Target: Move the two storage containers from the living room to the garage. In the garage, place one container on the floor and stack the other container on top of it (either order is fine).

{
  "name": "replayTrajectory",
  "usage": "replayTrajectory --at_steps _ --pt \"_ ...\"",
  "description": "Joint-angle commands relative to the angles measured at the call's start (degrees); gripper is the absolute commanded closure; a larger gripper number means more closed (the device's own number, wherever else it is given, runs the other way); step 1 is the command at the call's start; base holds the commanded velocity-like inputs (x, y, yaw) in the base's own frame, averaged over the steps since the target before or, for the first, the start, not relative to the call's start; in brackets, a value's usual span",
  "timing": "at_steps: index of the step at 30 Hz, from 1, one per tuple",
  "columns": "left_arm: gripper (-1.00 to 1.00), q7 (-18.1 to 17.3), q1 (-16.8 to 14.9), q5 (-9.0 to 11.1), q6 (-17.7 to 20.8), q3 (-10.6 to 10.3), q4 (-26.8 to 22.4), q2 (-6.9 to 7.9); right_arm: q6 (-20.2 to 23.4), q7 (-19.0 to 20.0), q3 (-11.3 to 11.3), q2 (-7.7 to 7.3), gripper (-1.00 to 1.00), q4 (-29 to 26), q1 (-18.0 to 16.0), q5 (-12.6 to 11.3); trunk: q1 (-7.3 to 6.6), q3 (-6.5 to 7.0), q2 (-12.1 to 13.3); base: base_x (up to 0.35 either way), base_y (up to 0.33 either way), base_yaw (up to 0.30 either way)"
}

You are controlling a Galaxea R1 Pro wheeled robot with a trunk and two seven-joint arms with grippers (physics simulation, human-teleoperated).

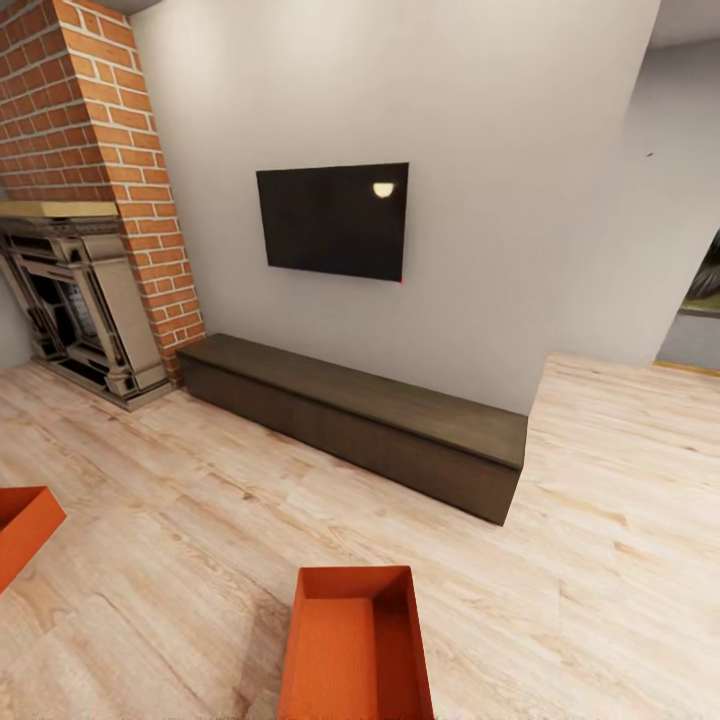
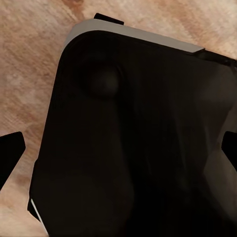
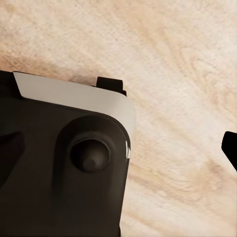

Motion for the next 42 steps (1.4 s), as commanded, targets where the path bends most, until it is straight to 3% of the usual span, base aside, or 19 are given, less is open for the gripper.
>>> replayTrajectory --at_steps 1,42 --pt "-1.00 0.0 0.0 0.2 -0.1 0.2 0.0 -0.02 -0.3 0.0 0.5 0.02 -1.00 0.2 -0.1 -0.5 0.00 -0.14 0.0 0.000 0.000 0.000" --pt "-1.00 0.0 0.0 0.2 -0.1 0.2 0.0 -0.02 -0.3 -0.1 0.3 -0.07 -1.00 0.2 -0.1 -1.0 0.00 -3.91 0.0 0.000 0.000 0.000"
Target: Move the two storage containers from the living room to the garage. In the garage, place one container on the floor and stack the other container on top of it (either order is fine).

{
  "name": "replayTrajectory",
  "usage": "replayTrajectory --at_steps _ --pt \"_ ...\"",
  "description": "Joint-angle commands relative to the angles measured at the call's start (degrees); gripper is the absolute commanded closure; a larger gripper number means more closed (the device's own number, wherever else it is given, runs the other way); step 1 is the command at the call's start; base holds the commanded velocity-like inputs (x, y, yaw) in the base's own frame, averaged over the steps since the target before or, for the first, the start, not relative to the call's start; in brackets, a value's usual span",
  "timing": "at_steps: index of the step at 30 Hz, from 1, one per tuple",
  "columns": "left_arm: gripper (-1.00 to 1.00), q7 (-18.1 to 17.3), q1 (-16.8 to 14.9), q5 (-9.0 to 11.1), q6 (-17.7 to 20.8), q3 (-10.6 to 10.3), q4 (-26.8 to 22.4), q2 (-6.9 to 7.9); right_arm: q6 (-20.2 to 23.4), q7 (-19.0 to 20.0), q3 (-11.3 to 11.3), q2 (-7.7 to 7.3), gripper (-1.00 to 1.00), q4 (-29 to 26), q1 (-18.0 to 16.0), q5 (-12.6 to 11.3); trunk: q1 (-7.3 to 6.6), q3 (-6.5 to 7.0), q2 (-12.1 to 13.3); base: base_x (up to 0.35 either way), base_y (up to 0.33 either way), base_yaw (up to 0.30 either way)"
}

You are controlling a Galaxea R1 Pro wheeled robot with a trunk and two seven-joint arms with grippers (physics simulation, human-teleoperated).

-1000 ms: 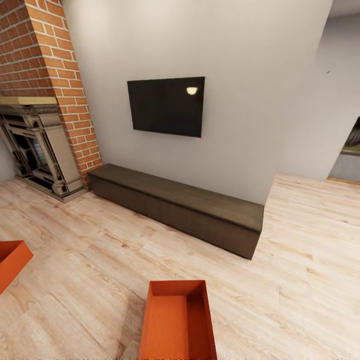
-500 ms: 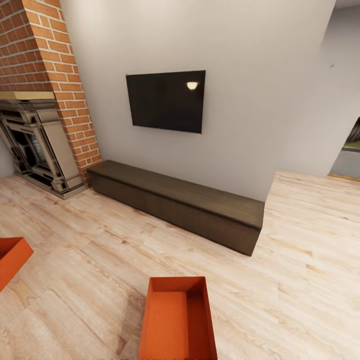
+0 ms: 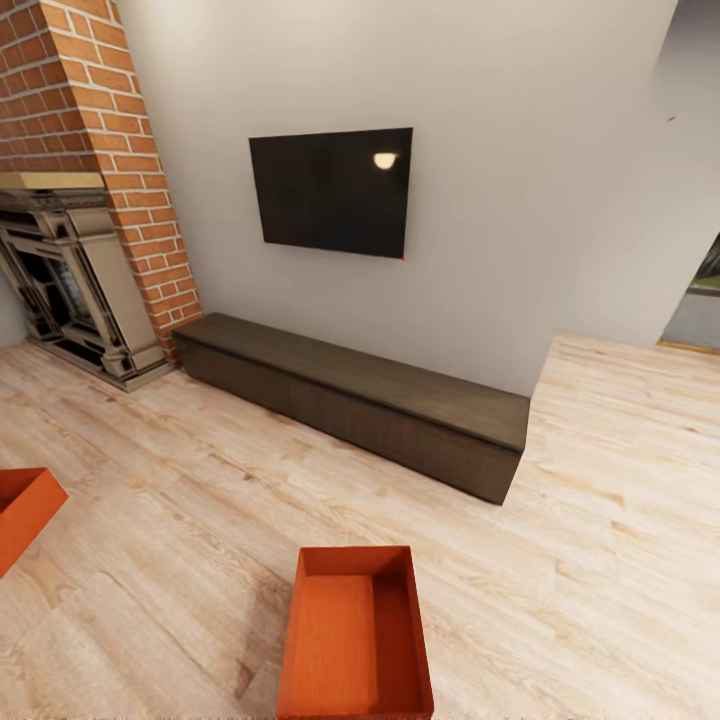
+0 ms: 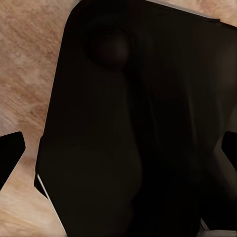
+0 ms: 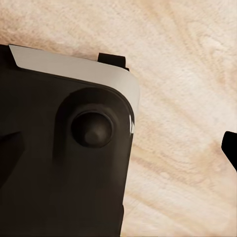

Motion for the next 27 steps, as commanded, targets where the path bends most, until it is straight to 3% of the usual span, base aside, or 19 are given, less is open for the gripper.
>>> replayTrajectory --at_steps 1,27 --pt "-1.00 0.0 0.0 0.2 -0.1 0.2 0.0 -0.02 -0.3 0.0 0.5 0.02 -1.00 0.2 -0.1 -0.5 0.00 -0.14 0.0 0.000 0.000 0.000" --pt "-1.00 0.0 0.0 0.2 -0.1 0.2 0.0 -0.02 -0.3 0.0 0.6 -0.07 -1.00 0.2 -0.1 -0.4 0.00 -2.52 0.0 0.000 0.000 0.000"
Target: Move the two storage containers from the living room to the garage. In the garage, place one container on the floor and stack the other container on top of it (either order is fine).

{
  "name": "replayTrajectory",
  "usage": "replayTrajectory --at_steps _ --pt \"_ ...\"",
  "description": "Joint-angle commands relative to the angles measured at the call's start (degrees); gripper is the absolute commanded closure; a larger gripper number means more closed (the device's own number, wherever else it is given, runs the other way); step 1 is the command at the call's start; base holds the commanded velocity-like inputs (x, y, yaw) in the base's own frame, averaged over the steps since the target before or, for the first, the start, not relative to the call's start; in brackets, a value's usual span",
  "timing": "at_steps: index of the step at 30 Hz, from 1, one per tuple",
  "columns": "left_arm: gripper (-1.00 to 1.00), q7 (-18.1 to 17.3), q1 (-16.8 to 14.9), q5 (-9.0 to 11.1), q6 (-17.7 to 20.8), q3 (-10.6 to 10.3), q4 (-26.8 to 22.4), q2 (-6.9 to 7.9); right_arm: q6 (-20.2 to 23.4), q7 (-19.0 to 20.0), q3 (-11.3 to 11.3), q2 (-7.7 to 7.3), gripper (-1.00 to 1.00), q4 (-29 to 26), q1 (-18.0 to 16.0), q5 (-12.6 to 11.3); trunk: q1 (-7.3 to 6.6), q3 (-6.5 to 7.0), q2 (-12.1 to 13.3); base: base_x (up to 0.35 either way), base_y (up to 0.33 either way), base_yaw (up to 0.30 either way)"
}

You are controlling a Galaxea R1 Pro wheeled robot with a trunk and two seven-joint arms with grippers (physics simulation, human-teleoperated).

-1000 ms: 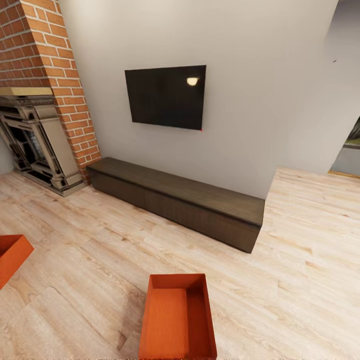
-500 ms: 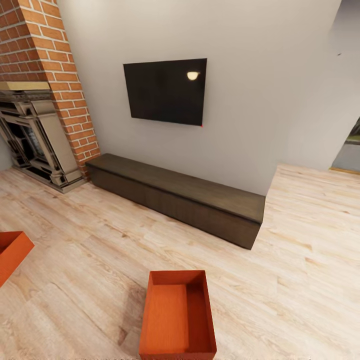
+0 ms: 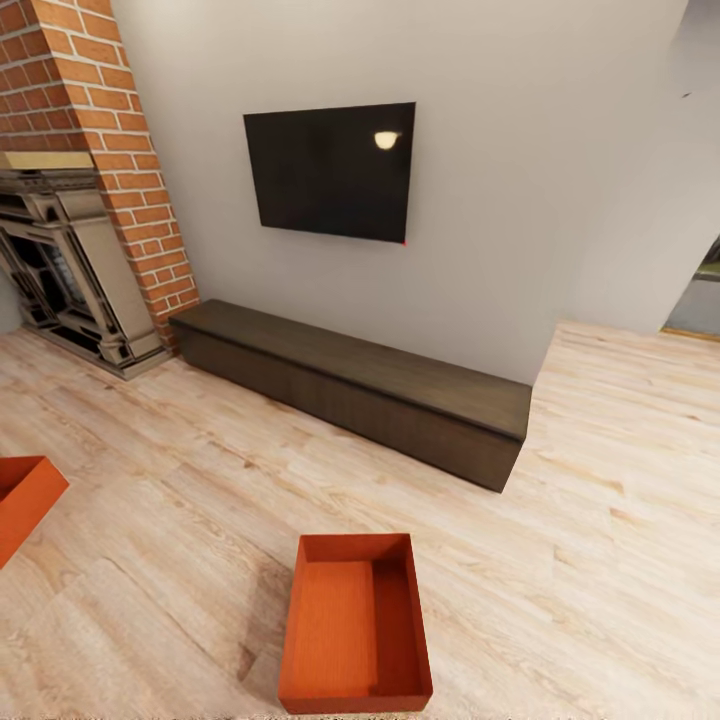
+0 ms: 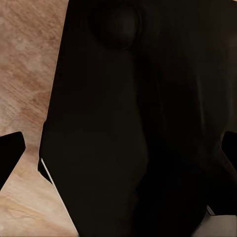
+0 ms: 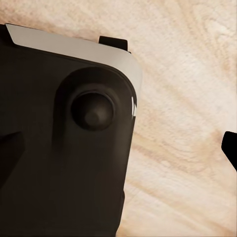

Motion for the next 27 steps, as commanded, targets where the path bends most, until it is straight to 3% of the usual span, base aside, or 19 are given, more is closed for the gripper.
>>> replayTrajectory --at_steps 1,27 --pt "-1.00 0.0 0.0 0.2 -0.1 0.2 0.0 -0.02 -0.3 0.0 0.5 0.02 -1.00 0.2 -0.1 -0.5 0.00 -0.14 0.0 0.000 0.000 0.000" --pt "-1.00 0.0 0.0 0.2 -0.1 0.2 0.0 -0.02 -0.3 0.0 0.6 0.09 -1.00 0.1 -0.1 -0.2 0.00 -2.52 0.0 0.000 0.000 0.000"
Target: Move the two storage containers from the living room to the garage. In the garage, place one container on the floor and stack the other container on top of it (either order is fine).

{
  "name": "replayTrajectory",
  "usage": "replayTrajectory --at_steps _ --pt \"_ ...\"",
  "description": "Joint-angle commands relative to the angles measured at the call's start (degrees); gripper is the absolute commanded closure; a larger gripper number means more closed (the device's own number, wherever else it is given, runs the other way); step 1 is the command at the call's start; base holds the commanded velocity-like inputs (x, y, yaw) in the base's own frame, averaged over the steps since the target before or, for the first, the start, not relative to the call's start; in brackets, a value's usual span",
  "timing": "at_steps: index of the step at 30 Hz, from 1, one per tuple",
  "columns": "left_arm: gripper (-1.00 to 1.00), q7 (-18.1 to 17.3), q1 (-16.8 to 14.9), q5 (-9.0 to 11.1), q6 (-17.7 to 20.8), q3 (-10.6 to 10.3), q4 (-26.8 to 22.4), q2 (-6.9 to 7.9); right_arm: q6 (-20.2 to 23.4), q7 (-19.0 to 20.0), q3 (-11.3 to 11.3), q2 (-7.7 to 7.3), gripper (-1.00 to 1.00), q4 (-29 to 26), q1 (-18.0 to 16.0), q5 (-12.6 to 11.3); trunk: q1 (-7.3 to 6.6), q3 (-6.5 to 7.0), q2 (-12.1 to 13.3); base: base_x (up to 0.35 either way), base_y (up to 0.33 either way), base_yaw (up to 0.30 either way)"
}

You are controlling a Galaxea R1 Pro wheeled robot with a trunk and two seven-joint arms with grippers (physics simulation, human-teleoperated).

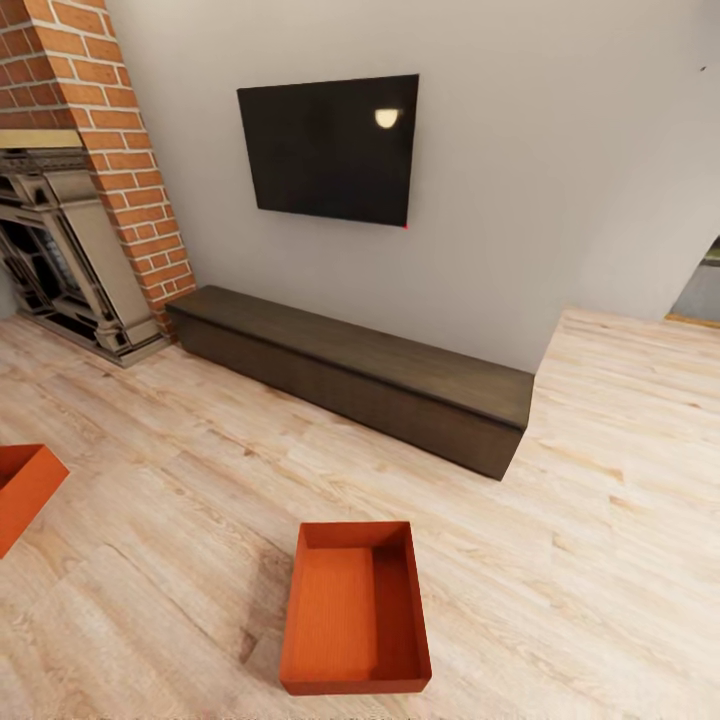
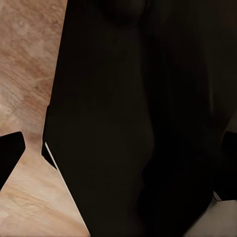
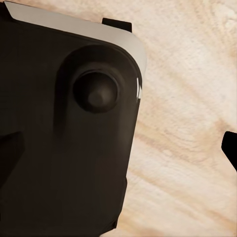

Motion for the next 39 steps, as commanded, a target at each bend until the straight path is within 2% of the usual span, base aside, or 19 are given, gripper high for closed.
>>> replayTrajectory --at_steps 1,39 --pt "-1.00 0.0 0.0 0.2 -0.1 0.2 0.0 -0.02 -0.3 0.0 0.5 0.03 -1.00 0.2 -0.1 -0.5 0.00 -0.13 0.0 0.000 0.000 0.000" --pt "-1.00 0.0 0.0 0.2 -0.1 0.2 0.0 -0.02 -0.3 0.0 0.4 0.03 -1.00 0.2 -0.1 -0.6 0.00 -3.62 0.0 0.000 0.000 0.000"
